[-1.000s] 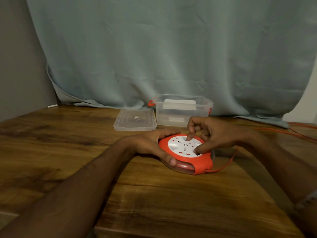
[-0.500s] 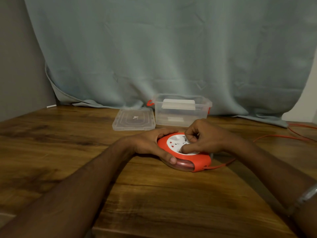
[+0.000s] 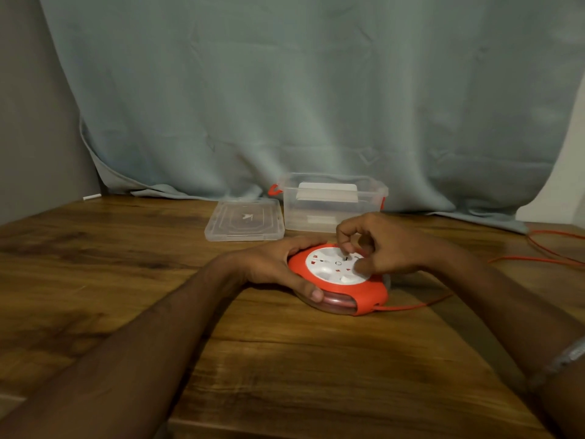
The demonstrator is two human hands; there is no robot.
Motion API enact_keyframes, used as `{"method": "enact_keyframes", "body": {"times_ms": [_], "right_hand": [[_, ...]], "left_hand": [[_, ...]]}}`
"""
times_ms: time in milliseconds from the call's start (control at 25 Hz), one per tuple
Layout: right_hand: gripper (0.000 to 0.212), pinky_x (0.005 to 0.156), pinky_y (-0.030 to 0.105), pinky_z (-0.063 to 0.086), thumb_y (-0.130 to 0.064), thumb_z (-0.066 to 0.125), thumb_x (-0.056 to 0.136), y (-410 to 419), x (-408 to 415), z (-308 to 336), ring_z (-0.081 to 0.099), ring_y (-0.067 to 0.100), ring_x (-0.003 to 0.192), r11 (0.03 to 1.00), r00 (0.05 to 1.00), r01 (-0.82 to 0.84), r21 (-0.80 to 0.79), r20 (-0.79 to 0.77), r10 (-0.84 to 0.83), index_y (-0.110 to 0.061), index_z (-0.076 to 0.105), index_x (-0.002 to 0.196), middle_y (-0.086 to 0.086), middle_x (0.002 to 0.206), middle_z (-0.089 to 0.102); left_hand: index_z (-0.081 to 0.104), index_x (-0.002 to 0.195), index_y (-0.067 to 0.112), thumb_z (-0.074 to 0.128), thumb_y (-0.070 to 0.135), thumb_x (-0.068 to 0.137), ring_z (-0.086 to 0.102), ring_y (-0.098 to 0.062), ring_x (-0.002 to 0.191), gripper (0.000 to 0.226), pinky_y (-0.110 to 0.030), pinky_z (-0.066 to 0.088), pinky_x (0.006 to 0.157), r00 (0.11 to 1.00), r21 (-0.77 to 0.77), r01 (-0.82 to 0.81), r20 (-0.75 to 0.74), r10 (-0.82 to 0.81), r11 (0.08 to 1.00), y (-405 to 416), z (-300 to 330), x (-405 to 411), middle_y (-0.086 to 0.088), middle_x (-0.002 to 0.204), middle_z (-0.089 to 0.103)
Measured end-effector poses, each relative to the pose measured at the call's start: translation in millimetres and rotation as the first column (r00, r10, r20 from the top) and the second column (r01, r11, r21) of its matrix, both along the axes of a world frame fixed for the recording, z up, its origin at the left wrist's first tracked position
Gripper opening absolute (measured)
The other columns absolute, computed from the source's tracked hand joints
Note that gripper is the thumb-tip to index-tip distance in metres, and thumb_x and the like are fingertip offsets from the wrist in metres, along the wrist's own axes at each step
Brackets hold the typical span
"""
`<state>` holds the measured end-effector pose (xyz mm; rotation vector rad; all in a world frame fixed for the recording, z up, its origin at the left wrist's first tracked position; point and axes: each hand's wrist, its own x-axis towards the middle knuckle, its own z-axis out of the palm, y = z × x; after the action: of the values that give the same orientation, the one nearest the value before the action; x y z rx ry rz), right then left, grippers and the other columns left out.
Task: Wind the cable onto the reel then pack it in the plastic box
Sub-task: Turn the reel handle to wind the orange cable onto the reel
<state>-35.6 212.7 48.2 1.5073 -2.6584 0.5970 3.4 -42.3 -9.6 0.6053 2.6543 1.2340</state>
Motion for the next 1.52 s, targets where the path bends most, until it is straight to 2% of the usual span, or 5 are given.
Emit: {"method": "enact_keyframes", "body": {"times_ms": [320,760,920,1360,1520], "right_hand": [[0.030,0.052,0.024,0.038,0.008,0.079,0.078,9.9,-9.2,4.0,0.036,0.018,0.053,0.994,0.952,-0.087,0.061,0.298,0.065,-0.007,0.062,0.099,-0.012,0.125,0.076],[0.043,0.058,0.025,0.041,-0.039,0.086,0.057,-0.8,6.6,0.8,0.064,0.018,0.072,1.000,0.994,-0.007,0.031,0.111,0.004,-0.023,0.049,0.073,0.008,0.077,0.063],[0.044,0.057,0.034,0.033,-0.050,0.074,0.058,-8.0,5.2,-7.6,0.036,0.008,0.053,0.999,0.999,0.023,0.023,0.033,-0.024,-0.019,0.043,0.058,-0.009,0.053,0.039],[0.044,0.054,0.039,0.043,-0.043,0.085,0.074,-9.3,4.2,-6.7,0.046,0.008,0.049,0.995,0.990,0.067,-0.078,-0.117,-0.075,-0.017,0.053,0.057,-0.008,0.049,0.052],[0.032,0.050,0.030,0.037,0.001,0.077,0.070,-3.3,0.2,4.0,0.046,0.007,0.047,0.999,1.000,0.020,-0.038,-0.013,-0.020,-0.023,0.072,0.090,-0.018,0.056,0.062]], "left_hand": [[0.042,0.153,0.045,0.096,0.035,0.062,0.053,-0.005,0.139,0.106,-0.030,0.044,0.119,0.995,-0.011,0.083,0.061,-0.082,0.996,2.1,8.4,7.9,0.022,0.152,0.052],[0.044,0.151,0.039,0.096,0.021,0.069,0.059,0.000,0.132,0.099,-0.022,0.050,0.110,0.995,0.015,0.074,0.067,-0.075,0.997,3.9,9.4,9.8,0.020,0.144,0.060],[0.039,0.161,0.029,0.099,0.039,0.059,0.055,-0.013,0.141,0.119,-0.044,0.043,0.122,0.997,0.028,0.069,0.016,-0.069,0.997,3.6,4.9,6.6,0.012,0.154,0.057],[0.046,0.155,0.036,0.096,0.034,0.065,0.057,-0.007,0.138,0.103,-0.037,0.045,0.120,0.998,0.016,0.067,-0.007,-0.067,0.998,8.1,9.0,12.1,0.018,0.149,0.060],[0.044,0.155,0.037,0.097,0.037,0.060,0.056,-0.007,0.139,0.109,-0.040,0.043,0.122,0.999,0.031,0.046,0.026,-0.047,0.998,5.8,9.8,10.6,0.018,0.151,0.058]]}}
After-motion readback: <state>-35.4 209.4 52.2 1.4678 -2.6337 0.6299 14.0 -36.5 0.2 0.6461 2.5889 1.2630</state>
